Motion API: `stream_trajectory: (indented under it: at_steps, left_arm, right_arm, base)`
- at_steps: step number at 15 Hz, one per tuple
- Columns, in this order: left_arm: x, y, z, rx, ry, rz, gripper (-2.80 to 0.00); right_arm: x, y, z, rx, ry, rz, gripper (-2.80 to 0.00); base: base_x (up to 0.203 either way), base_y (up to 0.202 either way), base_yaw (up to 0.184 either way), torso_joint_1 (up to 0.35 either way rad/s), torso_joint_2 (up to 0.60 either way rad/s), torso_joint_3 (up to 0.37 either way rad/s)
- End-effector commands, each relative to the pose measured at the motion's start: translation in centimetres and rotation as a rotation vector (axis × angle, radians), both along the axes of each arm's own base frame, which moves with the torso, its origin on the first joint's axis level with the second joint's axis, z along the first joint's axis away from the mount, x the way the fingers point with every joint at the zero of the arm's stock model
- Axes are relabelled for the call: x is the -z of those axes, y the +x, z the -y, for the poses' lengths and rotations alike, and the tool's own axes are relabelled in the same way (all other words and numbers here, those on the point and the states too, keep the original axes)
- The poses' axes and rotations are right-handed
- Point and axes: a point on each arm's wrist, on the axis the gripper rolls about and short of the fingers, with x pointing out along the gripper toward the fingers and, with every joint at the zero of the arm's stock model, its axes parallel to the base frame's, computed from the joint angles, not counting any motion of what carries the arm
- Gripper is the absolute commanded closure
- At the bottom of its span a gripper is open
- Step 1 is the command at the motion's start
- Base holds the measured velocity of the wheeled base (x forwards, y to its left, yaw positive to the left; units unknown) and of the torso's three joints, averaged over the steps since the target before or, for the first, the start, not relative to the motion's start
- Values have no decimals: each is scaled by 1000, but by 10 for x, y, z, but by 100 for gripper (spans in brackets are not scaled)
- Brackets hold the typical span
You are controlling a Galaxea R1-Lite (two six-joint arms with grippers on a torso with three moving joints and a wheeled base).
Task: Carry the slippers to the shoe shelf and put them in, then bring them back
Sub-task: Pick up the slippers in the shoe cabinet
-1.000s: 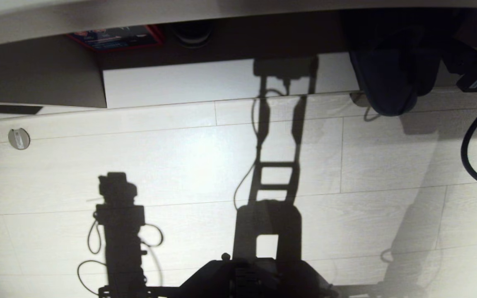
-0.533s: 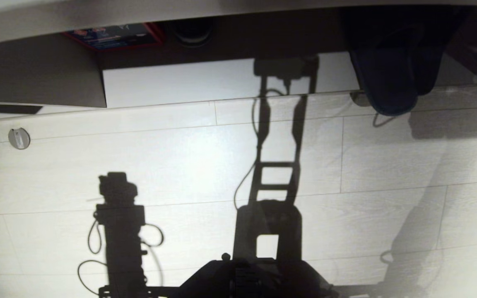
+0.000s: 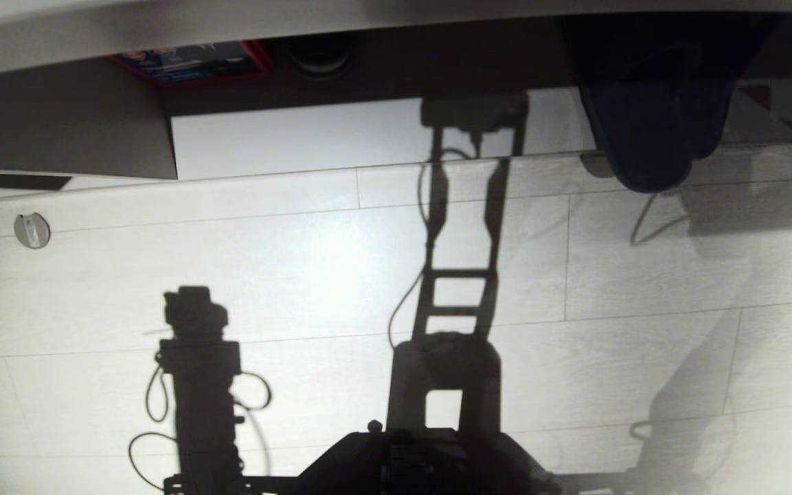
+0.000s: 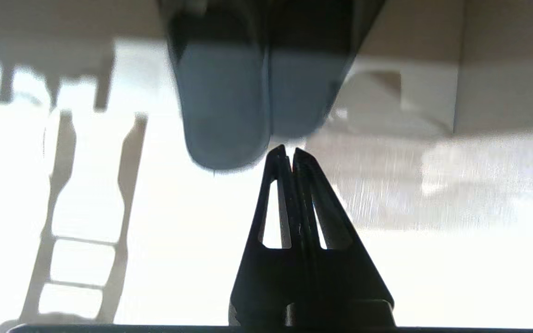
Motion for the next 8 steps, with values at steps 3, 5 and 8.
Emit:
stream_trajectory:
  at_steps: [3,5,8]
  left_arm:
    - [0,0,0,-2,-1,0,0]
    - [0,0,0,0,-1,0,0]
    - [0,0,0,0,-1,0,0]
  right_arm:
    - [29,-34,4,14,-2,-44,0]
    - [40,-39,5,19,-5,-71,0]
    - [73,-55,8,39,-10,-124,0]
  base:
    - [0,0,0,0,0,0]
    - [0,0,0,0,0,0]
    - [0,0,0,0,0,0]
